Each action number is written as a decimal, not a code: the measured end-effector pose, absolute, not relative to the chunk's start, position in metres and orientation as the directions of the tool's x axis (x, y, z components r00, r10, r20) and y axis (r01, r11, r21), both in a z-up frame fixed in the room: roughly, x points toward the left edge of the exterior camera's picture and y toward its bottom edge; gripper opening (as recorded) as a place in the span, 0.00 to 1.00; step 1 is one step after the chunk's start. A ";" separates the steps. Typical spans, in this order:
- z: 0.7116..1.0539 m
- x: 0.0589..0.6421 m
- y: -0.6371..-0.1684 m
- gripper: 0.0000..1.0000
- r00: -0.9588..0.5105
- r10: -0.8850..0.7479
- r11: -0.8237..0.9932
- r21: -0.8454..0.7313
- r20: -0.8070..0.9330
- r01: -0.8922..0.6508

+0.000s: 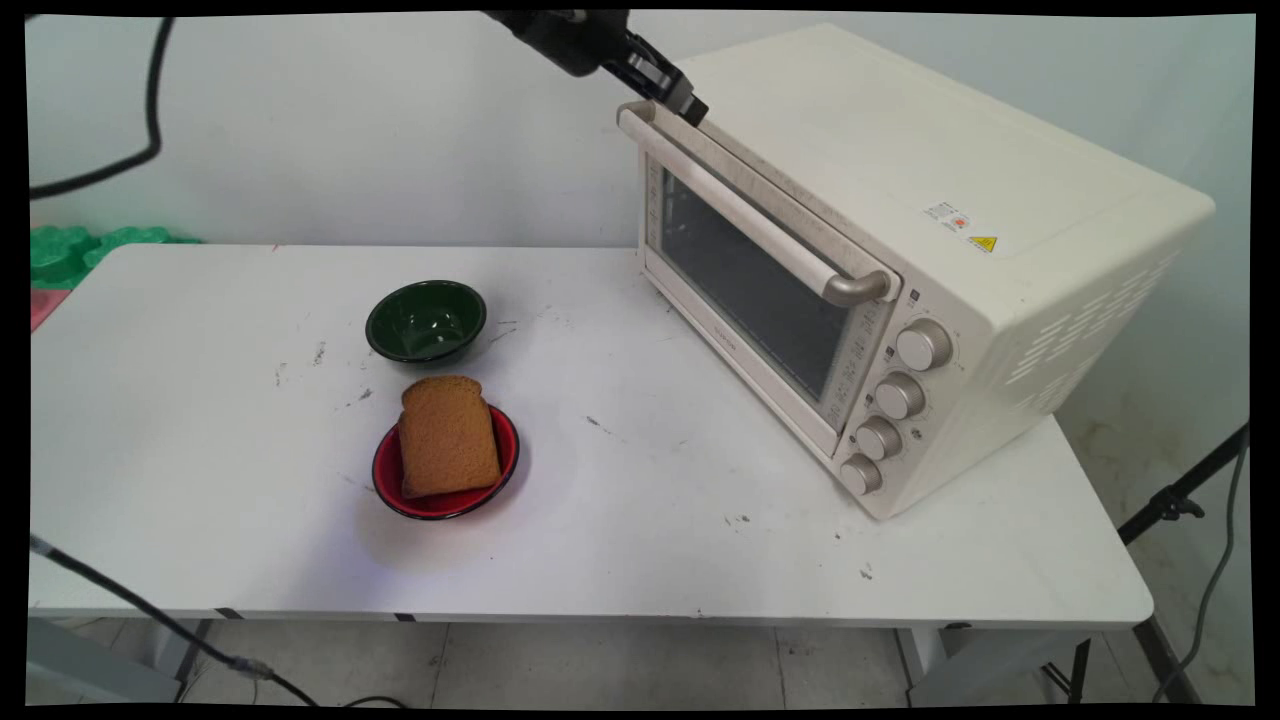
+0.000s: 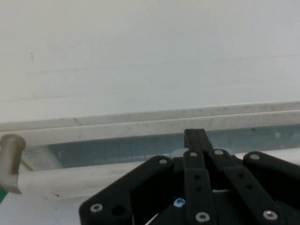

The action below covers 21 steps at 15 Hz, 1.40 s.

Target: Open the oven

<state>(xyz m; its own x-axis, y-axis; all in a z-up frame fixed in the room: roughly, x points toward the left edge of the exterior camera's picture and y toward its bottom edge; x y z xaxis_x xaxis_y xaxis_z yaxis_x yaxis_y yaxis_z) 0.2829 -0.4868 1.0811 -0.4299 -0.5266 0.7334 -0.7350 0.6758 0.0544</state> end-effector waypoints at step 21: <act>1.034 0.249 -0.503 0.00 -0.468 -0.610 0.636 0.042 0.639 -0.771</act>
